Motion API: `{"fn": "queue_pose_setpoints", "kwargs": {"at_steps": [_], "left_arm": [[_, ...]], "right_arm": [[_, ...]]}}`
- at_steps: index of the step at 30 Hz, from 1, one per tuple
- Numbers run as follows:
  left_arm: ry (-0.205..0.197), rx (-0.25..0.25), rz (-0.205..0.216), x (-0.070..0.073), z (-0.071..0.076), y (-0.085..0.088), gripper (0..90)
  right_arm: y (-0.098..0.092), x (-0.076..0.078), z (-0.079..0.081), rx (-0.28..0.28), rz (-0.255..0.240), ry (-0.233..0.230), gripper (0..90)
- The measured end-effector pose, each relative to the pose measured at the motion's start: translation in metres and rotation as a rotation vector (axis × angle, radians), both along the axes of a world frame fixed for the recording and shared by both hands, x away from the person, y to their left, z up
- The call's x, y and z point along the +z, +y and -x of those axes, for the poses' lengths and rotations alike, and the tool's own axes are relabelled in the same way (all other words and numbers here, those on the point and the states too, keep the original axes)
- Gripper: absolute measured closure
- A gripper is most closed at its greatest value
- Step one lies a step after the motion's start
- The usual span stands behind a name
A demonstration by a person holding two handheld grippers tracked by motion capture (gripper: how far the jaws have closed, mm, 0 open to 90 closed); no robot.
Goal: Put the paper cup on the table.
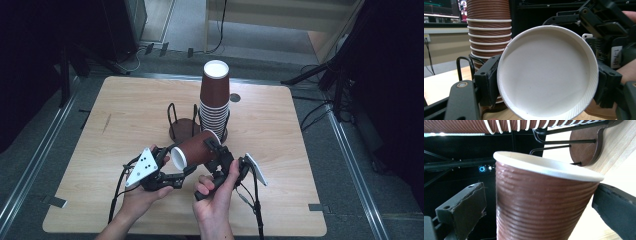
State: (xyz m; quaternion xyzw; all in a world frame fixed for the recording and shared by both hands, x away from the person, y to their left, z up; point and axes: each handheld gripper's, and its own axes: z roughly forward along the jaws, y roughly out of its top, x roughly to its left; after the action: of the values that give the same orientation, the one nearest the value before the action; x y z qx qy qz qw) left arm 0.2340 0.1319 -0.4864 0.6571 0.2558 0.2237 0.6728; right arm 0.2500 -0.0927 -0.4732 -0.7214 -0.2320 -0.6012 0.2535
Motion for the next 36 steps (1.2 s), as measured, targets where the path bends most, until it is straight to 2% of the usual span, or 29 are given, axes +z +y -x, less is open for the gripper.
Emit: {"fn": "queue_pose_setpoints", "kwargs": {"at_steps": [5,9,12,15,24,27,31,33,34,36], "left_arm": [[-0.007,-0.008,-0.003,0.0,0.001,-0.002,24.0],[-0.021,0.003,-0.022,-0.001,0.001,-0.003,24.1],[-0.012,-0.018,-0.007,-0.001,0.002,-0.003,24.1],[-0.024,-0.024,-0.028,-0.002,0.003,-0.007,24.1],[-0.03,-0.019,-0.033,-0.002,0.004,-0.007,23.3],[-0.044,-0.015,-0.031,-0.004,0.004,-0.005,22.6],[-0.04,0.003,-0.04,-0.003,0.006,-0.004,21.4],[-0.037,0.021,-0.035,-0.002,0.008,-0.006,13.7],[-0.045,0.037,-0.046,-0.001,0.009,-0.006,10.5],[-0.038,0.059,-0.055,-0.001,0.011,-0.007,8.4]], "right_arm": [[0.001,-0.003,-0.003,0.005,-0.023,0.013,0.0],[0.002,-0.004,-0.005,-0.002,-0.028,0.023,1.3],[0.002,-0.006,-0.006,0.004,-0.035,0.031,3.5],[0.005,-0.007,-0.008,0.022,-0.054,0.036,4.2],[0.003,-0.008,-0.007,0.027,-0.062,0.04,9.3],[0.003,-0.009,-0.007,0.028,-0.058,0.033,10.3],[0.004,-0.009,-0.01,0.06,-0.055,0.029,11.8],[0.003,-0.009,-0.011,0.064,-0.043,0.012,12.0],[0.002,-0.008,-0.011,0.059,-0.033,0.006,12.1],[0.0,-0.007,-0.012,0.061,-0.012,-0.033,12.1]]}}
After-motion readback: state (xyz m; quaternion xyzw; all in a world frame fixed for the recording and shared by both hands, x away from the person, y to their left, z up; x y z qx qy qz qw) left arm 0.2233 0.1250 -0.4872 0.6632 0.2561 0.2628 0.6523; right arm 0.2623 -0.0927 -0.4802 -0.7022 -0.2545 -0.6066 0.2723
